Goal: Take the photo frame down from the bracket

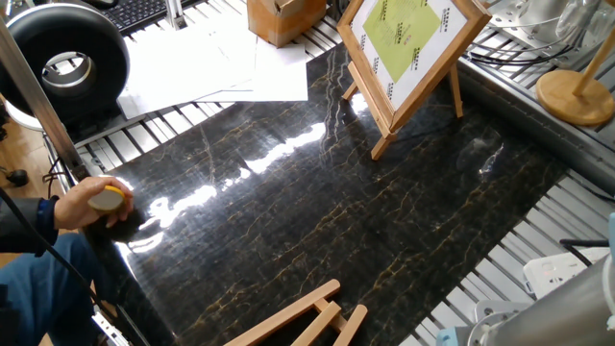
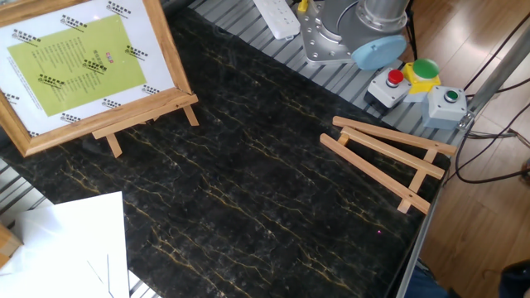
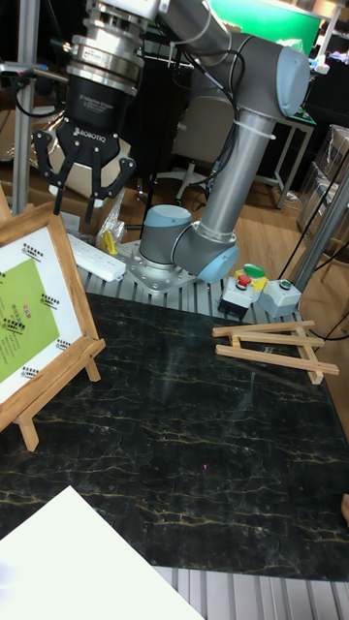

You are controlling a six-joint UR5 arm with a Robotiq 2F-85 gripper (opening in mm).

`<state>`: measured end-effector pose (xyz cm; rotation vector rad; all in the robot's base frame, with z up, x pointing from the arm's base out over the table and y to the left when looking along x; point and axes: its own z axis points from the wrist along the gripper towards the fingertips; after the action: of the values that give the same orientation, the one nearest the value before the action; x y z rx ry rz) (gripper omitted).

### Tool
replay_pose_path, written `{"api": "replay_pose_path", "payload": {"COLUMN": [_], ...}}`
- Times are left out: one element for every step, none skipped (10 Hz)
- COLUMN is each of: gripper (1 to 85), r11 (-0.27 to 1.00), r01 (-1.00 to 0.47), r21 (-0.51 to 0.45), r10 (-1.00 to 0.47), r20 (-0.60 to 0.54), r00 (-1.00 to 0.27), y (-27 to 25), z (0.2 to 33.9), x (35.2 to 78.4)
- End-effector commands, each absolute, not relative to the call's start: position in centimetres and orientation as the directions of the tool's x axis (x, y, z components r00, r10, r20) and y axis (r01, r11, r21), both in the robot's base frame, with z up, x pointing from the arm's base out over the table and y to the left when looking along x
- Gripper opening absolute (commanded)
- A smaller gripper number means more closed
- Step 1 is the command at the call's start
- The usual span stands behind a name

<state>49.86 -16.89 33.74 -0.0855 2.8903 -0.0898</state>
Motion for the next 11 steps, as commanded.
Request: {"api": "replay_pose_path", "payload": {"gripper": [41.7, 42.0, 42.0, 42.0, 42.0, 42.3, 42.3, 42.7, 43.0, 43.3, 43.3], "r11": [0.994, 0.991, 0.988, 0.985, 0.984, 0.983, 0.982, 0.982, 0.982, 0.981, 0.981], "r01": [-0.086, -0.110, -0.130, -0.147, -0.151, -0.157, -0.162, -0.167, -0.170, -0.173, -0.174], "r21": [-0.066, -0.072, -0.086, -0.093, -0.090, -0.092, -0.095, -0.087, -0.086, -0.085, -0.082], "r10": [-0.100, -0.124, -0.147, -0.165, -0.168, -0.174, -0.181, -0.183, -0.186, -0.188, -0.189], "r20": [-0.249, -0.247, -0.241, -0.231, -0.233, -0.237, -0.242, -0.244, -0.243, -0.242, -0.241], "r00": [-0.963, -0.961, -0.959, -0.959, -0.958, -0.956, -0.953, -0.952, -0.952, -0.952, -0.952], "y": [-17.5, -18.4, -19.3, -20.2, -20.5, -20.9, -21.3, -21.6, -22.0, -22.4, -22.6], "z": [34.1, 34.2, 34.4, 34.6, 34.4, 34.1, 33.8, 33.6, 33.8, 33.9, 33.9], "x": [49.9, 49.9, 49.8, 49.6, 49.5, 49.5, 49.4, 49.0, 48.6, 48.1, 47.8]}}
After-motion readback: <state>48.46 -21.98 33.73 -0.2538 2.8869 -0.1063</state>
